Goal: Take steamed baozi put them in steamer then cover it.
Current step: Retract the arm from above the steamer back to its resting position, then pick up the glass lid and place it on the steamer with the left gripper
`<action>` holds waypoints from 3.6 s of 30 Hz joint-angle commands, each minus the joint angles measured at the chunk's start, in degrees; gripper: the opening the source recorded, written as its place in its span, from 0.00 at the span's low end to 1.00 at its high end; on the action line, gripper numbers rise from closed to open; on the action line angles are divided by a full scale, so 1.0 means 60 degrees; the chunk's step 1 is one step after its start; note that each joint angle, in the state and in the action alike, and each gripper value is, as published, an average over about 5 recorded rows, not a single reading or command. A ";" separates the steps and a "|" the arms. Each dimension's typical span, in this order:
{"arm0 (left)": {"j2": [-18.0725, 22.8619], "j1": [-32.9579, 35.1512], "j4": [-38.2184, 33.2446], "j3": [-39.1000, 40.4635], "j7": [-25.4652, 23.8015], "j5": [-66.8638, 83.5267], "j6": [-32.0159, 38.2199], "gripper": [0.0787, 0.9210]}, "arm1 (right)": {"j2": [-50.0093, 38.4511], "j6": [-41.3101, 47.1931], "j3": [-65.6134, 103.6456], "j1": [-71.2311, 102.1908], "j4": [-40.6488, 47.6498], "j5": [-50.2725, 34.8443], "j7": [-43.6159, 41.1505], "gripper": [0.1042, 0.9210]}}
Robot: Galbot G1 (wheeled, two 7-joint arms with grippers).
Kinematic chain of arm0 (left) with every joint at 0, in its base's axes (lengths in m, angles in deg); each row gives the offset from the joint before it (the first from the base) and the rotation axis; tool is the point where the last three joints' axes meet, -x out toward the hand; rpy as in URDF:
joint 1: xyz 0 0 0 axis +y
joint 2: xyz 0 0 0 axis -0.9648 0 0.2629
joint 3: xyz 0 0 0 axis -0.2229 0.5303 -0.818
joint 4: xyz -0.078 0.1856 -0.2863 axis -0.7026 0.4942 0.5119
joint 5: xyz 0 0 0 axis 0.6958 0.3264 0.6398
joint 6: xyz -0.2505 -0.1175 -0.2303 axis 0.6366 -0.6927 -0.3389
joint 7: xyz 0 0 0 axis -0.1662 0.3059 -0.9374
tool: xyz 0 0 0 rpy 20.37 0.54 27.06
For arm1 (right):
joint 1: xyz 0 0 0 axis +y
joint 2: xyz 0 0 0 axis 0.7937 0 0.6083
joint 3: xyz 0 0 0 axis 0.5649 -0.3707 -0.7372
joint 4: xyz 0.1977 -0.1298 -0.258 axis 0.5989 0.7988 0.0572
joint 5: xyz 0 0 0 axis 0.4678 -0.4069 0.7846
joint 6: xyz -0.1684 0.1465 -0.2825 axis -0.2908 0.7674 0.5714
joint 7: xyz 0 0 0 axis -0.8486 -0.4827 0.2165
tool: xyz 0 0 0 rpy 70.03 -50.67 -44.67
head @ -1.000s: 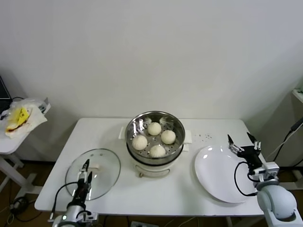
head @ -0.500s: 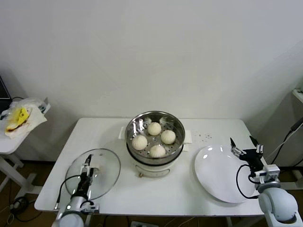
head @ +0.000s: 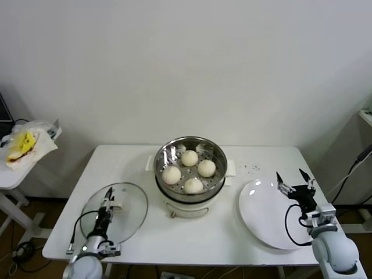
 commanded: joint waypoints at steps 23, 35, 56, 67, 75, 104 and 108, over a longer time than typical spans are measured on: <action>-0.0919 0.1455 -0.3593 -0.0267 -0.0315 0.1021 -0.0794 0.09 | -0.0065 -0.0332 -0.0447 -0.0447 0.0569 0.0225 -0.0344 0.88; -0.2481 0.1500 -0.6227 -0.0036 -0.1411 0.1686 -0.2862 0.09 | -0.0094 -0.0354 -0.0636 -0.0739 0.0831 0.0245 -0.0371 0.88; -0.3605 -0.4723 -0.5752 0.6120 -0.4973 0.1636 -0.6590 0.09 | -0.0186 -0.0338 -0.1013 -0.1327 0.1354 0.0494 -0.0375 0.88; -0.0545 -0.5619 -0.3660 0.7461 -0.5663 0.0464 -0.7131 0.09 | -0.0230 -0.0404 -0.0670 -0.1140 0.1363 0.0539 -0.0498 0.88; 0.0217 -0.5366 -0.3075 0.7790 -0.4986 0.0538 -0.7185 0.09 | -0.0178 -0.0584 -0.0434 -0.1024 0.1482 0.0604 -0.0581 0.88; 0.0654 -0.5457 -0.1900 0.7950 -0.4084 0.0856 -0.7166 0.09 | 0.0037 -0.0814 -0.0240 -0.0885 0.1555 0.0858 -0.0852 0.88; 0.0618 -0.5490 -0.1738 0.7872 -0.3996 0.0875 -0.7106 0.09 | 0.0074 -0.0832 -0.0231 -0.0877 0.1562 0.0881 -0.0882 0.88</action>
